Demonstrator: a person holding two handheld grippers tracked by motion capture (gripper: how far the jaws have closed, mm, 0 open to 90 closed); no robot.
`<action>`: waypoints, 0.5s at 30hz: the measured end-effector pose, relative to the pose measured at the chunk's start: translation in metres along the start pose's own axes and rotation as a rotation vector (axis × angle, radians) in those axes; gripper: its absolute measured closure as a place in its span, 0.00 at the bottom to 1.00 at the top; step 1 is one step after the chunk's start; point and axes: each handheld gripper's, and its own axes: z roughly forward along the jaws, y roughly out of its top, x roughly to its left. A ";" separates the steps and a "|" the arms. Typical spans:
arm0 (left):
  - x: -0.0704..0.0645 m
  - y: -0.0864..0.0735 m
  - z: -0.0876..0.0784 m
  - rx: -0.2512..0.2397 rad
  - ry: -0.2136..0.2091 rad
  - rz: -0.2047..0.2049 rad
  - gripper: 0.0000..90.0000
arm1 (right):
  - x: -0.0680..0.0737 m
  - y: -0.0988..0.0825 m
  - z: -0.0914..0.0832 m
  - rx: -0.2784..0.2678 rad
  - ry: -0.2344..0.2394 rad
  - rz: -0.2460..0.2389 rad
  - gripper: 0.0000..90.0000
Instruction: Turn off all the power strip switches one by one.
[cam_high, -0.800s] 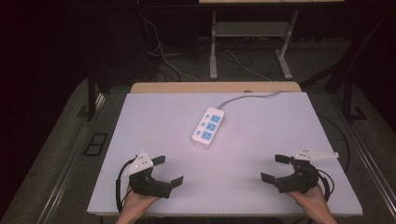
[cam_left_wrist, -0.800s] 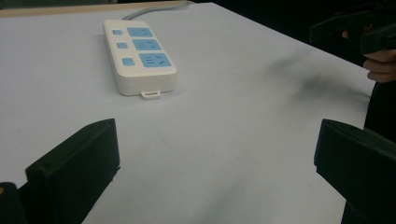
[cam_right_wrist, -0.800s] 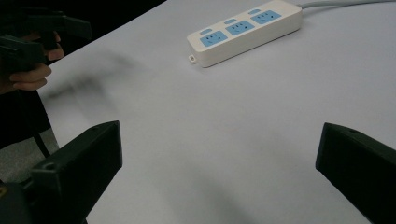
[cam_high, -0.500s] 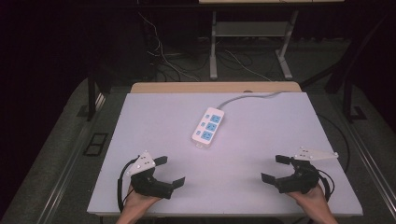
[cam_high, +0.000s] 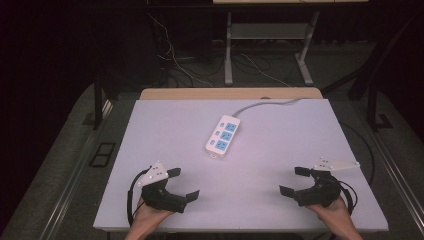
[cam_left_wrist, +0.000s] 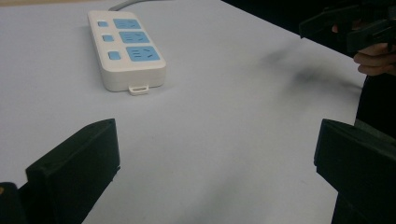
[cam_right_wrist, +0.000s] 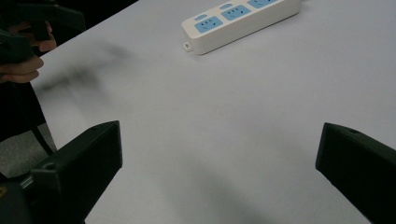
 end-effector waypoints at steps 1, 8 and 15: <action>0.000 0.000 0.000 0.000 0.000 0.000 0.00 | 0.000 0.000 0.000 0.002 0.001 -0.001 0.00; 0.000 0.002 0.002 0.045 -0.004 0.002 0.00 | 0.000 0.000 0.001 0.005 0.000 -0.005 0.00; 0.002 0.009 0.005 0.099 -0.009 0.008 0.00 | 0.000 0.000 0.000 0.003 -0.001 -0.002 0.00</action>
